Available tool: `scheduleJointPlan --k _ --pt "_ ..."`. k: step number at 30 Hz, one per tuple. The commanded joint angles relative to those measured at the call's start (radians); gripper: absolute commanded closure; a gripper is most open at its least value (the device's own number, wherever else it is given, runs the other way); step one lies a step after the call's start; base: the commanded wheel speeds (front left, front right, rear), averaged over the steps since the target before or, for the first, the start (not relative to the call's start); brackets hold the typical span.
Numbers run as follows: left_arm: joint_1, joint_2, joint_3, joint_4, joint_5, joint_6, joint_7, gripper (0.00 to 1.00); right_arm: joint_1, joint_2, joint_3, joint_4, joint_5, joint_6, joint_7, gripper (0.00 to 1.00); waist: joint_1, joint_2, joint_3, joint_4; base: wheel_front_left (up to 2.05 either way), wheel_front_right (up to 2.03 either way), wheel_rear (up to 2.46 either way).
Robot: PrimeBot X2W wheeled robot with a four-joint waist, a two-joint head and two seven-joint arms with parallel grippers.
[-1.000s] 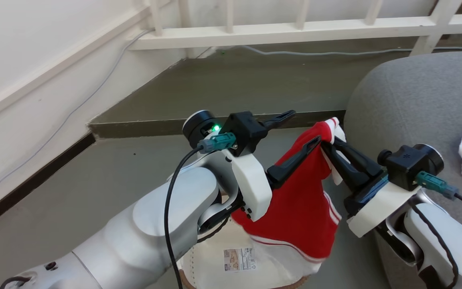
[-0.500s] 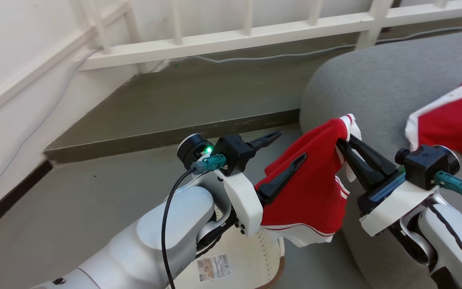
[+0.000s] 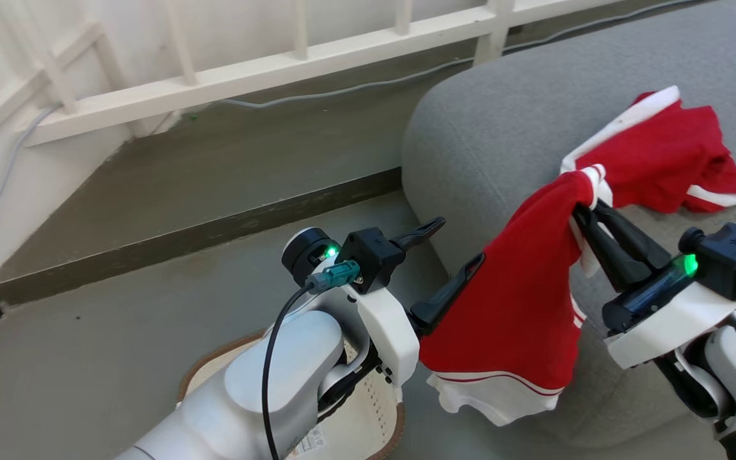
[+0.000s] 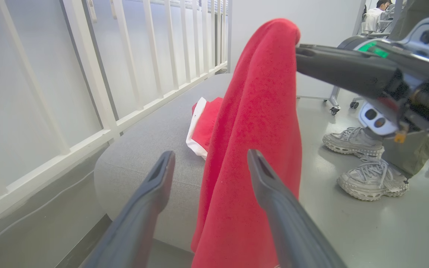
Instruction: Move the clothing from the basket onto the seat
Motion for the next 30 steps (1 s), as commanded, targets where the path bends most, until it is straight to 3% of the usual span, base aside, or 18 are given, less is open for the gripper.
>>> scheduleJointPlan --k 1,17,30 --pt "-0.013 0.003 0.038 -0.021 0.016 -0.003 -0.010 0.00 0.017 -0.022 -0.009 -0.031 0.011 0.004 -0.012 1.00 0.0000 -0.0001 0.007 -0.020 0.00 0.00 0.00" --pt "0.053 -0.019 0.113 -0.009 0.116 -0.008 -0.010 0.00 0.074 -0.068 -0.127 -0.110 0.042 0.004 -0.012 1.00 0.0000 -0.0001 0.040 -0.130 0.00 0.00 0.00" --pt "0.055 -0.020 0.071 -0.034 0.104 -0.004 -0.010 0.00 0.057 -0.115 -0.292 -0.150 0.043 0.004 -0.012 1.00 0.0000 -0.0001 0.109 -0.138 0.00 0.00 0.00"
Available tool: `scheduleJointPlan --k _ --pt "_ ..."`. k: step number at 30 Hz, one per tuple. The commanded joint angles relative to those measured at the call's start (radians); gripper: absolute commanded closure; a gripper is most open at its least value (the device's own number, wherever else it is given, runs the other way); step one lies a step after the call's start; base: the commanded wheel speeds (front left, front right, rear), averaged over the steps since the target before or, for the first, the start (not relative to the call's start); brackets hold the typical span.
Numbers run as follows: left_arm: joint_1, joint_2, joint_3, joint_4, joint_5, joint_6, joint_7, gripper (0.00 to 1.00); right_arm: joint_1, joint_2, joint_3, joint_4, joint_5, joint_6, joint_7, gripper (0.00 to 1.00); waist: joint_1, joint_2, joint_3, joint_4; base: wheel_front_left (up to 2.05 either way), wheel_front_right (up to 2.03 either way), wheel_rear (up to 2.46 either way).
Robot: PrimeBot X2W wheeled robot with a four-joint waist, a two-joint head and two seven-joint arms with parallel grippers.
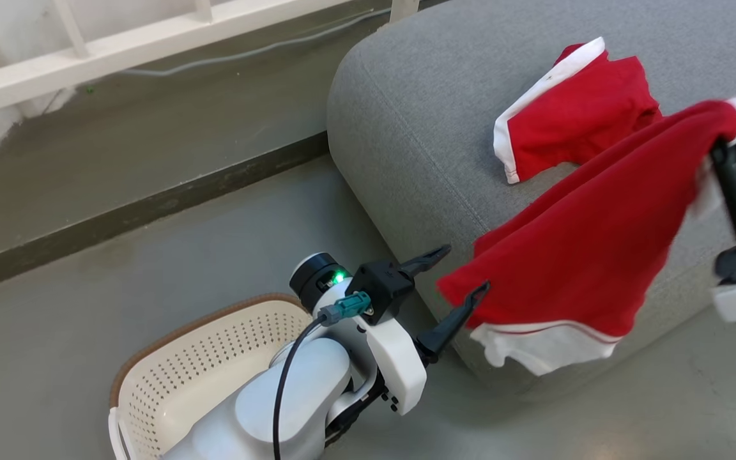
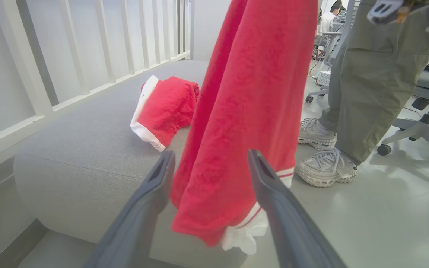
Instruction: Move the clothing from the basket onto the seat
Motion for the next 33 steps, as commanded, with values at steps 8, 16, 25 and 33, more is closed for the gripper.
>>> scheduleJointPlan --k 8,16,25,33 --pt "-0.058 0.002 -0.048 -0.032 -0.033 0.032 -0.010 0.00 -0.128 -0.111 -0.147 0.043 -0.005 0.004 -0.012 1.00 0.0000 -0.0001 0.083 0.028 0.00 0.00 0.00" --pt "-0.121 0.002 -0.172 -0.058 -0.067 0.105 -0.010 0.00 -0.269 -0.194 -0.254 0.172 0.012 0.004 -0.012 1.00 0.0000 -0.0001 0.199 0.072 0.00 0.00 0.00" --pt "-0.180 0.002 -0.262 -0.061 -0.080 0.165 -0.010 0.00 -0.441 -0.326 -0.364 0.315 0.008 0.004 -0.012 1.00 0.0000 -0.0001 0.333 0.139 0.00 0.00 0.00" --pt "-0.153 0.002 -0.267 -0.072 -0.010 0.150 0.009 0.00 -0.543 -0.419 -0.443 0.435 -0.019 0.004 -0.012 1.00 0.0000 -0.0001 0.410 0.197 0.00 0.00 0.00"
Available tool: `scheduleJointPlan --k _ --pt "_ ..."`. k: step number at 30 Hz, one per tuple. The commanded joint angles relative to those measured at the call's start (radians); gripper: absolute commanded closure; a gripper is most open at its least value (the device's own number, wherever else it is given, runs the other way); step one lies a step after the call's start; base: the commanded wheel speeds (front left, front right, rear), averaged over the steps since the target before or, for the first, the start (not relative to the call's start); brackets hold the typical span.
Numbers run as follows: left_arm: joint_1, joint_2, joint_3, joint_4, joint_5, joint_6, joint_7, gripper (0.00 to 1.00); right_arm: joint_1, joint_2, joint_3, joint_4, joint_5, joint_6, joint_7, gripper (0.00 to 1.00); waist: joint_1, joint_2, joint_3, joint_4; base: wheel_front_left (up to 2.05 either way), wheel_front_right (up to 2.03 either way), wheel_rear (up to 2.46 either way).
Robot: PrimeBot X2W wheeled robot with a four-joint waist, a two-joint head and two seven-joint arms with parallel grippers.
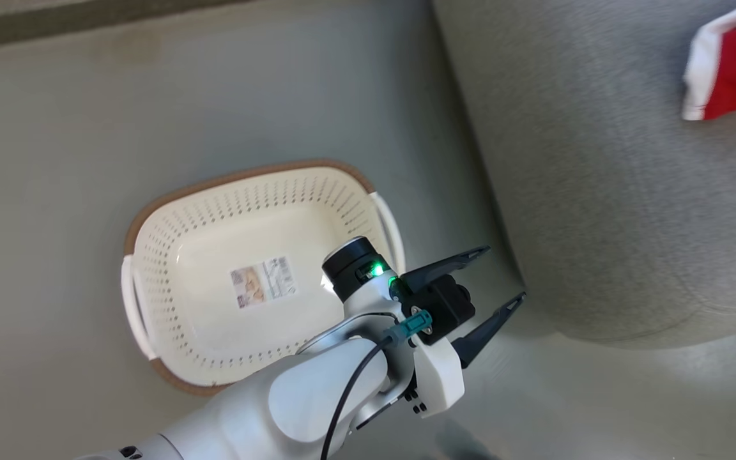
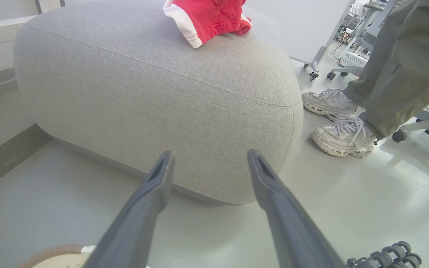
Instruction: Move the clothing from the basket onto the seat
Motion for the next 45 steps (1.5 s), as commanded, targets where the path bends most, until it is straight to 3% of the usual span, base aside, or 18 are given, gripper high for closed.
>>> scheduleJointPlan --k 1,10,19,28,36,45 --pt "0.002 -0.012 0.016 -0.032 0.016 -0.004 0.005 0.00 -0.009 -0.078 -0.027 0.019 -0.015 0.004 -0.006 1.00 0.0000 0.0000 0.036 0.031 0.00 0.00 0.00" --pt "0.041 -0.012 0.016 -0.063 0.073 -0.003 0.033 0.00 -0.057 -0.148 -0.158 0.217 -0.110 0.004 -0.006 1.00 0.0000 0.0000 0.113 0.087 0.00 0.00 0.00" --pt "0.052 -0.012 0.016 -0.072 0.111 0.010 0.043 0.00 -0.033 -0.090 -0.048 0.321 -0.008 0.004 -0.006 1.00 0.0000 0.0000 0.174 0.116 0.00 0.00 0.00" --pt "0.047 -0.012 0.016 -0.089 0.128 0.025 0.028 0.00 0.043 -0.072 0.171 0.347 0.176 0.004 -0.006 1.00 0.0000 0.0000 0.183 0.135 0.00 0.00 0.00" --pt "0.042 -0.012 0.016 -0.088 0.123 0.043 0.011 0.00 0.201 -0.025 0.236 0.274 0.234 0.004 -0.006 1.00 0.0000 0.0000 0.152 0.133 0.00 0.00 0.00" --pt "0.048 -0.012 0.016 -0.097 0.105 0.049 0.001 0.00 0.334 0.036 0.248 0.271 0.289 0.004 -0.006 1.00 0.0000 0.0000 0.086 0.149 0.00 0.00 0.00"
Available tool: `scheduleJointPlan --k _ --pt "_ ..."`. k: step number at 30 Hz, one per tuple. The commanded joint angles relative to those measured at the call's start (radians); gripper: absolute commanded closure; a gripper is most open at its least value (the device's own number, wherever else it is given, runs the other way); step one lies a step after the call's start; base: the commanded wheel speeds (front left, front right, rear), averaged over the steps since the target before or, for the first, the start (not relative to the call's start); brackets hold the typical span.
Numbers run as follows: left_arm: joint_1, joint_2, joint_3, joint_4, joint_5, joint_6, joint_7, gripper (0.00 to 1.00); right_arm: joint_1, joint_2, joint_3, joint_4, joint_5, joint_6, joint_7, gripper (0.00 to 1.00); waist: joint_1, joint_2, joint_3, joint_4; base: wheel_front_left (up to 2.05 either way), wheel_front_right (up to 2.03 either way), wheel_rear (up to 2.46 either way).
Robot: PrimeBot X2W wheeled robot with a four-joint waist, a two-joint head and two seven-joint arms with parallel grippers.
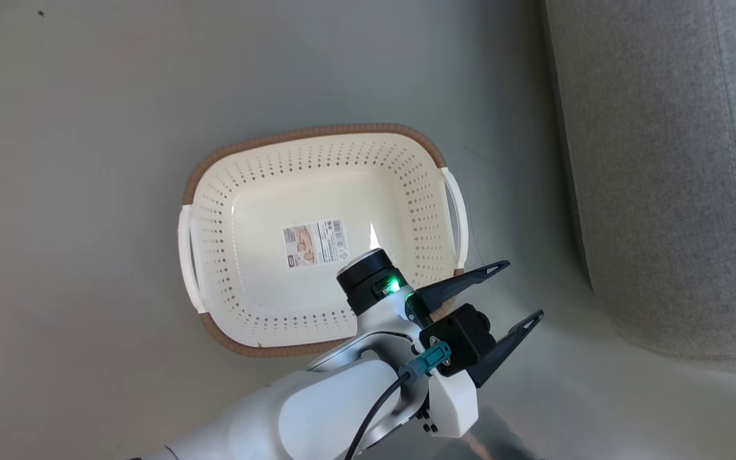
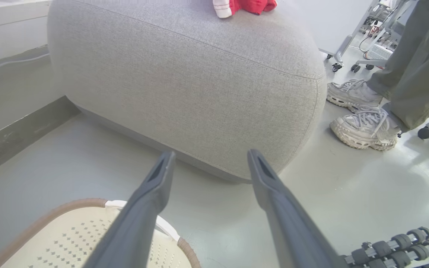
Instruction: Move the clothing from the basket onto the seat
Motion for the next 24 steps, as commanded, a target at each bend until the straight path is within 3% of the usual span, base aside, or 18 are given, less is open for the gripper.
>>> scheduleJointPlan --k 1,2,4,16,24 --pt "0.015 -0.013 0.015 -0.027 -0.013 0.011 -0.008 0.00 0.060 -0.049 -0.001 -0.014 0.012 0.003 -0.006 1.00 0.0000 0.0000 -0.018 0.006 0.00 0.00 0.00" --pt "0.016 -0.013 0.015 -0.027 -0.016 0.015 -0.009 0.00 0.071 -0.044 -0.006 -0.022 0.018 0.003 -0.006 0.80 0.0000 0.0000 -0.028 0.008 0.00 0.00 0.00" --pt "0.019 -0.013 0.015 -0.030 -0.024 0.022 -0.012 0.00 0.098 -0.040 -0.025 -0.052 0.020 0.003 -0.006 0.00 0.0000 0.0000 -0.047 0.012 0.00 0.00 0.00" --pt "0.046 -0.013 0.015 -0.048 -0.077 0.061 -0.023 0.00 0.258 -0.016 -0.146 -0.240 -0.031 0.003 -0.006 0.00 0.0000 0.0000 -0.166 0.071 0.00 0.00 0.00" --pt "0.076 -0.013 0.032 -0.058 -0.120 0.097 -0.023 0.00 0.348 0.001 -0.144 -0.361 -0.055 0.003 -0.006 0.00 0.0000 0.0000 -0.261 0.117 0.00 0.00 0.00"
